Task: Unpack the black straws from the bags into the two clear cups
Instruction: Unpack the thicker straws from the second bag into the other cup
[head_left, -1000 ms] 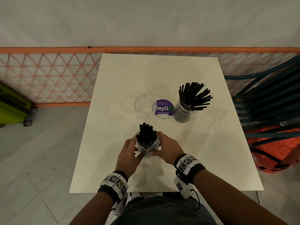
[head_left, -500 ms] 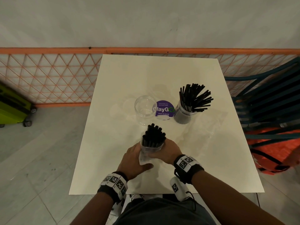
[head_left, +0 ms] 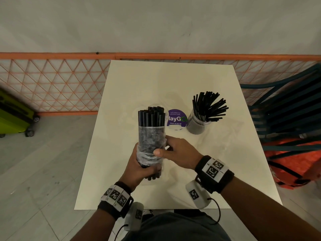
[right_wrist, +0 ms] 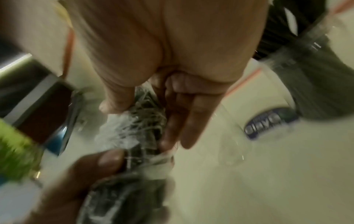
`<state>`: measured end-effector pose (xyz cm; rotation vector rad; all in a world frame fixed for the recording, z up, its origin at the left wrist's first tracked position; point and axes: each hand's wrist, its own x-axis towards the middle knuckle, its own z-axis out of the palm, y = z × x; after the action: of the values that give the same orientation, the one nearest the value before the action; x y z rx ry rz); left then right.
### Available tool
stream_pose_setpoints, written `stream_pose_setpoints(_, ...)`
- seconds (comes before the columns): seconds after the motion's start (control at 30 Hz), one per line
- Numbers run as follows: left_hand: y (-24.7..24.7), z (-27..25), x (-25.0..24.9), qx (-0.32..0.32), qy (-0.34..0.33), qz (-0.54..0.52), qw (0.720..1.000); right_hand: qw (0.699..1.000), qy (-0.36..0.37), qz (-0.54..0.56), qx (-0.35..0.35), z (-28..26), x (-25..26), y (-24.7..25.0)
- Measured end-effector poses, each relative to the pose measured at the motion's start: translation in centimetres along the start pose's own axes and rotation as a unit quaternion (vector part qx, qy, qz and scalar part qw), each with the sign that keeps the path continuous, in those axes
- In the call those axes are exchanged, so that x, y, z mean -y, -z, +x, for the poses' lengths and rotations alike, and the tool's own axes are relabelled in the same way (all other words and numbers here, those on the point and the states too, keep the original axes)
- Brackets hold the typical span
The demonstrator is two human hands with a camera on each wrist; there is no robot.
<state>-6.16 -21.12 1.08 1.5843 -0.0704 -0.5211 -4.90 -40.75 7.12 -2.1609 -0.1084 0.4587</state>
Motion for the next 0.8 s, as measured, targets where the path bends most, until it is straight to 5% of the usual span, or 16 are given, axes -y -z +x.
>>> stream_pose_setpoints(0.17,-0.4,0.4,-1.9,0.039,-0.042,-0.136,0.989,0.958,0.042,-0.269,-0.094,-0.9,2.9,2.9)
stream_pose_setpoints(0.27,0.4,0.4,-2.7,0.049,-0.026,-0.172,0.983,0.895,0.201,-0.338,-0.211,-1.5,4.2,5.1)
stream_pose_setpoints(0.4,1.7,0.4,-4.0,0.071,0.008,-0.151,0.986,0.734,0.39,-0.549,-0.088,-0.9,5.4,5.1)
stream_pose_setpoints(0.5,1.6,0.0,-5.8,0.133,0.02,-0.094,0.986,0.665,0.431,-0.61,-0.006,0.8,5.1,3.7)
stream_pose_setpoints(0.63,2.0,-0.3,-8.9,0.152,0.009,-0.044,0.987,0.657,0.513,-0.551,-0.028,3.1,5.6,3.2)
stream_pose_setpoints(0.8,4.0,-0.3,-11.8,0.167,0.011,0.004,0.986,0.728,0.526,-0.434,-0.069,4.7,5.7,2.7)
